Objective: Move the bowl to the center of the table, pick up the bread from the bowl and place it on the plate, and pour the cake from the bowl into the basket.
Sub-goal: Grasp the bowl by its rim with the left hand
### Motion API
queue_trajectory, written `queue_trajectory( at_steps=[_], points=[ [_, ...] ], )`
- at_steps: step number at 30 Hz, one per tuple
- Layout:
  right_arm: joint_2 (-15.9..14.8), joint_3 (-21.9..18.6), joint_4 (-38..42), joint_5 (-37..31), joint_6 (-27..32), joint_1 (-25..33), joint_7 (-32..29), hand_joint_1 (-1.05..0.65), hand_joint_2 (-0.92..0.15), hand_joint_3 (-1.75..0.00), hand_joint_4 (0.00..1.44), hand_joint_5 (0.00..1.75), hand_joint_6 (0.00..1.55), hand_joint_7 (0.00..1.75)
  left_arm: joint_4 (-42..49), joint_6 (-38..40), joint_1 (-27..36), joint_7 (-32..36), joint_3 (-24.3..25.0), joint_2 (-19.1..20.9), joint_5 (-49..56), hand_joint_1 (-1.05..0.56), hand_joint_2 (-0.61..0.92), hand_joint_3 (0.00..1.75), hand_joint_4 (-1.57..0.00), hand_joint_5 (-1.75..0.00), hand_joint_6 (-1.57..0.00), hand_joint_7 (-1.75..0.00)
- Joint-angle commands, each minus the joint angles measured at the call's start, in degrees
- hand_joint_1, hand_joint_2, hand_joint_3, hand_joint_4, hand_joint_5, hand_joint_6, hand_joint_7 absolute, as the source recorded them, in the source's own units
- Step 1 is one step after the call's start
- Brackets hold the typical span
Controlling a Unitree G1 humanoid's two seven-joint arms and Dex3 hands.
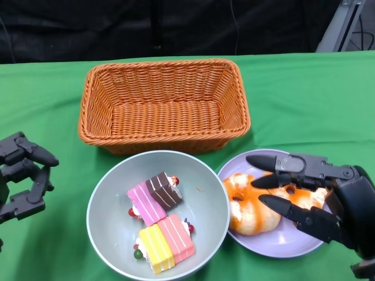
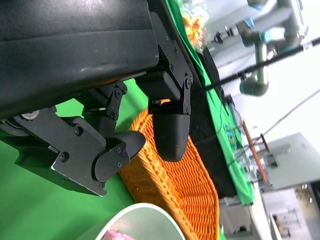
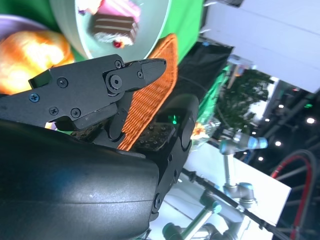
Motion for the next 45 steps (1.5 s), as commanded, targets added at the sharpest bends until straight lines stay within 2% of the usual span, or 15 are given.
queue_trajectory(
  at_steps=[1, 2, 4, 9, 10, 11, 13, 16, 17, 21, 23, 27, 31, 37, 45],
  points=[
    [0.8, 0.0, 1.8, 1.9, -3.4, 0.5, 0.4, -0.22, -0.91, -0.21, 0.76, 1.15, 1.01, 0.46, -1.3, -1.2, 0.7, -1.7, -0.4, 2.1, 0.3, -0.03, 0.72, 0.64, -0.78, -1.3, -0.84, -0.86],
    [1.0, 0.0, 2.1, 2.1, -3.9, 0.5, 0.4, -0.23, -0.91, -0.22, 0.74, 1.21, 0.94, 0.64, -1.6, -1.2, 0.9, -1.9, -0.5, 2.2, 0.4, -0.04, 0.73, 0.58, -0.78, -1.26, -0.85, -0.81],
    [1.2, 0.0, 2.5, 2.2, -4.4, 0.4, 0.5, -0.23, -0.9, -0.24, 0.73, 1.25, 0.87, 0.8, -1.9, -1.2, 1.0, -2.0, -0.5, 2.3, 0.3, -0.05, 0.74, 0.53, -0.78, -1.23, -0.86, -0.77],
    [1.2, 0.0, 2.8, 2.2, -4.8, 0.4, 0.5, -0.23, -0.9, -0.24, 0.73, 1.26, 0.84, 0.86, -2.0, -1.1, 1.1, -2.0, -0.6, 2.3, 0.3, -0.05, 0.75, 0.5, -0.79, -1.22, -0.87, -0.74],
    [1.7, 0.1, 2.9, 3.1, -4.4, 0.3, 0.5, -0.23, -0.9, -0.24, 0.73, 1.26, 0.83, 0.87, -5.7, -1.6, 2.5, -7.3, -2.7, 5.6, 0.4, -0.05, 0.75, 0.5, -0.79, -1.22, -0.88, -0.74],
    [2.0, 0.2, 3.1, 3.8, -4.2, 0.1, 0.5, -0.27, -0.89, -0.28, 0.7, 1.38, 0.79, 1.0, -8.7, -2.1, 3.7, -11.5, -4.4, 8.3, 0.5, -0.31, 0.81, 0.3, -0.49, -0.81, -0.61, -0.45],
    [2.5, 0.2, 3.4, 4.5, -3.9, 0.0, 0.6, -0.3, -0.86, -0.33, 0.69, 1.45, 0.73, 1.12, -12.4, -2.0, 5.2, -16.4, -6.1, 11.3, 0.2, -0.46, 0.9, 0.08, -0.47, -0.3, -0.54, -0.12],
    [2.8, 0.1, 3.6, 5.1, -3.6, -0.1, 0.9, -0.31, -0.84, -0.36, 0.68, 1.47, 0.72, 1.16, -15.6, -2.6, 6.2, -19.4, -7.2, 13.6, 0.3, -0.51, 0.89, 0.01, -0.45, -0.13, -0.51, -0.03],
    [2.9, 0.0, 3.6, 5.2, -3.4, -0.2, 1.0, -0.32, -0.84, -0.36, 0.68, 1.47, 0.72, 1.16, -16.4, -2.8, 6.5, -20.1, -7.5, 14.2, 0.4, -0.52, 0.88, 0.01, -0.44, -0.11, -0.51, -0.02],
    [3.2, 0.0, 3.9, 5.1, -2.1, -0.5, 0.9, -0.29, -0.82, -0.38, 0.69, 1.47, 0.71, 1.15, -19.2, -17.4, 7.6, -22.2, -9.3, 17.3, 3.7, -0.58, 0.82, 0.0, -0.49, -0.1, -0.53, -0.02],
    [3.3, -0.1, 4.0, 5.2, -1.9, -0.5, 0.9, -0.27, -0.81, -0.4, 0.7, 1.47, 0.72, 1.13, -17.1, -25.2, 7.1, -20.8, -9.2, 16.1, 3.6, -0.52, 0.78, 0.0, -0.71, -0.16, -0.69, -0.06],
    [3.4, -0.2, 4.7, 5.3, -2.1, -0.9, 1.1, -0.25, -0.8, -0.42, 0.71, 1.48, 0.73, 1.11, -11.9, -37.0, 5.8, -19.0, -9.4, 16.0, 6.2, -0.5, 0.77, 0.0, -0.91, -0.18, -0.85, -0.07],
    [3.4, -0.4, 5.2, 5.1, -2.3, -1.2, 1.0, -0.26, -0.8, -0.43, 0.7, 1.48, 0.74, 1.11, -7.7, -42.5, 4.4, -17.7, -9.7, 16.8, 10.1, -0.51, 0.76, 0.0, -0.93, -0.15, -0.89, -0.06],
    [3.4, -0.5, 6.1, 5.4, -3.0, -1.5, 1.2, -0.26, -0.79, -0.44, 0.71, 1.47, 0.74, 1.1, -2.6, -50.1, 1.9, -14.4, -6.2, 15.1, 18.1, -0.48, 0.77, 0.0, -0.97, -0.1, -0.9, -0.03],
    [3.6, -0.1, 4.9, 4.7, -3.1, -0.7, 0.8, -0.26, -0.78, -0.47, 0.7, 1.46, 0.74, 1.09, -3.6, -52.5, 0.9, -10.6, 2.8, 9.1, 33.1, -0.39, 0.75, 0.0, -1.02, -0.07, -0.95, -0.03]
  ],
)
